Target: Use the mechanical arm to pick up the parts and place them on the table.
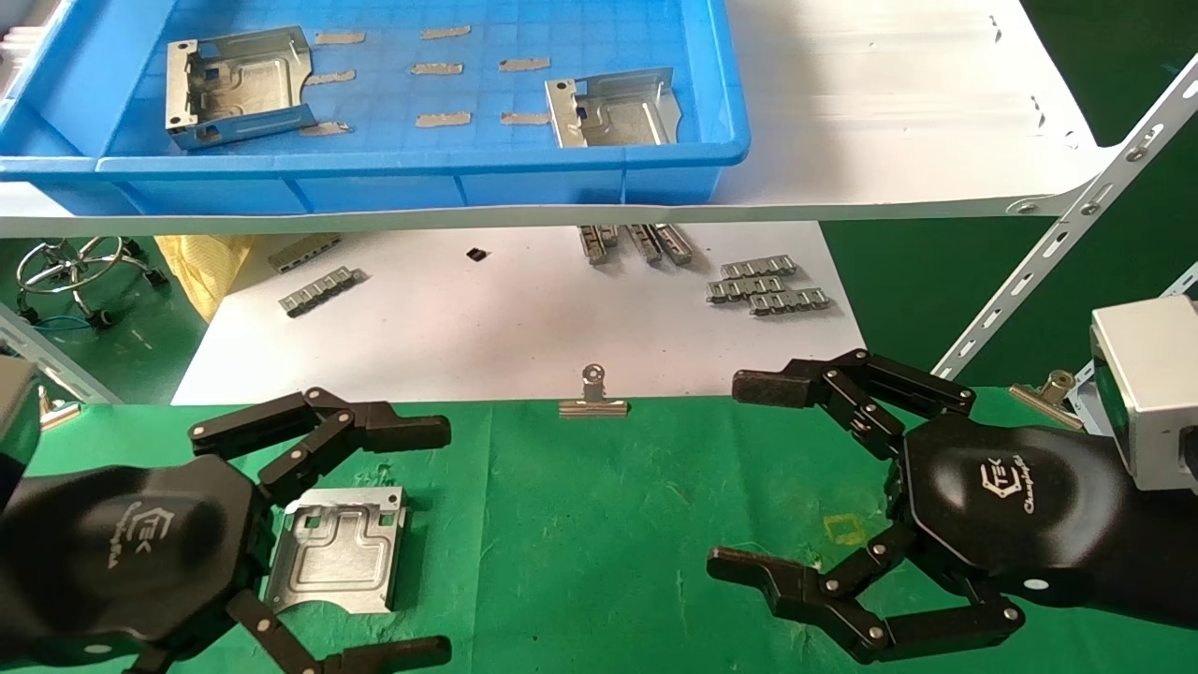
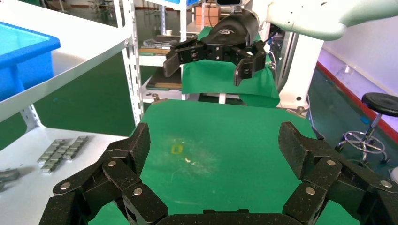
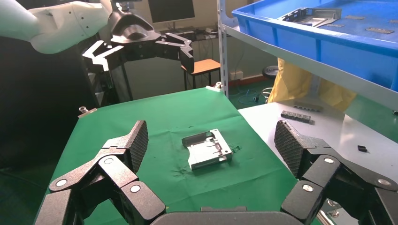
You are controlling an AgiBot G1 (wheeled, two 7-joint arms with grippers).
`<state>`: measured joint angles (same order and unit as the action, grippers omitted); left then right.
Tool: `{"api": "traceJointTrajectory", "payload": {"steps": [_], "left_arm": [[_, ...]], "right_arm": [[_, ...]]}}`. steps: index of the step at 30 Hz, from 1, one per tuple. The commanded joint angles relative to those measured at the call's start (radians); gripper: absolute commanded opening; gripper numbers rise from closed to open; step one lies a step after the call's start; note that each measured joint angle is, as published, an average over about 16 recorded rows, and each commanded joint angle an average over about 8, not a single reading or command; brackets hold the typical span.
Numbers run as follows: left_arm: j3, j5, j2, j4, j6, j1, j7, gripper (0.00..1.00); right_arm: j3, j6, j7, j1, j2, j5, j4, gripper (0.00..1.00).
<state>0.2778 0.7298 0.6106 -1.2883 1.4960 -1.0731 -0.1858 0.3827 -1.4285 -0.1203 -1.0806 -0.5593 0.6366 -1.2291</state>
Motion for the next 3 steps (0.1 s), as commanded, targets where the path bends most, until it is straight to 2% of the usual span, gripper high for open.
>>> {"api": "traceJointTrajectory", "payload": {"steps": [1,3], "left_arm": [[-0.017,-0.006,-0.007,-0.035,-0.002,0.015,-0.02,1.0],[-0.018,-0.007,-0.008,-0.037,-0.002,0.017,-0.019,1.0]], "right_arm": [[0.0,0.0,0.0,0.0,0.0,0.0,0.0,1.0],[0.0,0.0,0.0,0.0,0.0,0.0,0.0,1.0]]}}
